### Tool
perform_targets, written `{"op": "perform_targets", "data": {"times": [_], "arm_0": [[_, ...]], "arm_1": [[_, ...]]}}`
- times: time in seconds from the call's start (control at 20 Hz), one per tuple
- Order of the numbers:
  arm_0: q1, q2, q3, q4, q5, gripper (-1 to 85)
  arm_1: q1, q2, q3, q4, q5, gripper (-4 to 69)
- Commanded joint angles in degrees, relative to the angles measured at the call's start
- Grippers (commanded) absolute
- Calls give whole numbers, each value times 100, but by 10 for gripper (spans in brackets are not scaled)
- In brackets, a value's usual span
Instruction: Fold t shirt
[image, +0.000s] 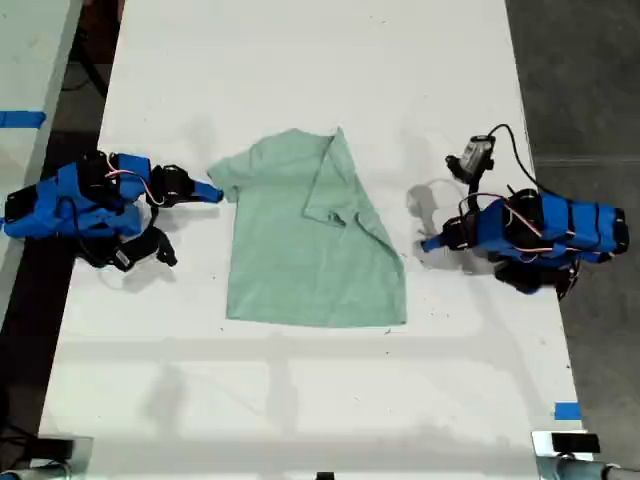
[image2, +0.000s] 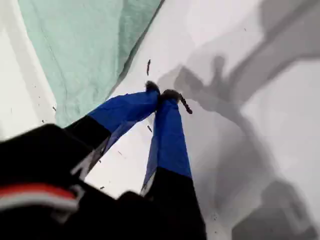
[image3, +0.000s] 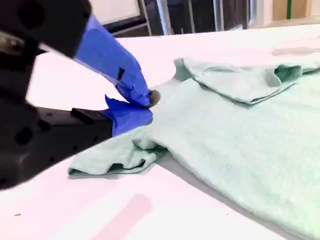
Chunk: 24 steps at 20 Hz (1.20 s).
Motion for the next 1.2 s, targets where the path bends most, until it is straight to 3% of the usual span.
{"op": "perform_targets", "data": {"times": [0.0,0.35,0.45,0.55,0.7,0.8,1.0,1.15], "arm_0": [[633,70,79,-738,1468,-4],[492,70,105,-826,1318,-4],[352,44,-255,-1406,1327,-4],[62,-1116,-1354,-1433,1274,-4],[-316,-5810,-4588,-387,1318,-4],[-870,-7260,-5985,220,1354,-2],[-2285,-8341,-6381,642,1635,261],[-2909,-8613,-5801,413,1837,268]], "arm_1": [[211,79,237,35,18,-15],[202,79,237,35,18,-15],[237,79,237,35,0,-15],[237,79,237,35,18,-15],[220,79,237,35,18,-15],[176,79,237,35,44,-15],[193,79,237,35,-26,-15],[185,79,237,35,-44,-15]]}}
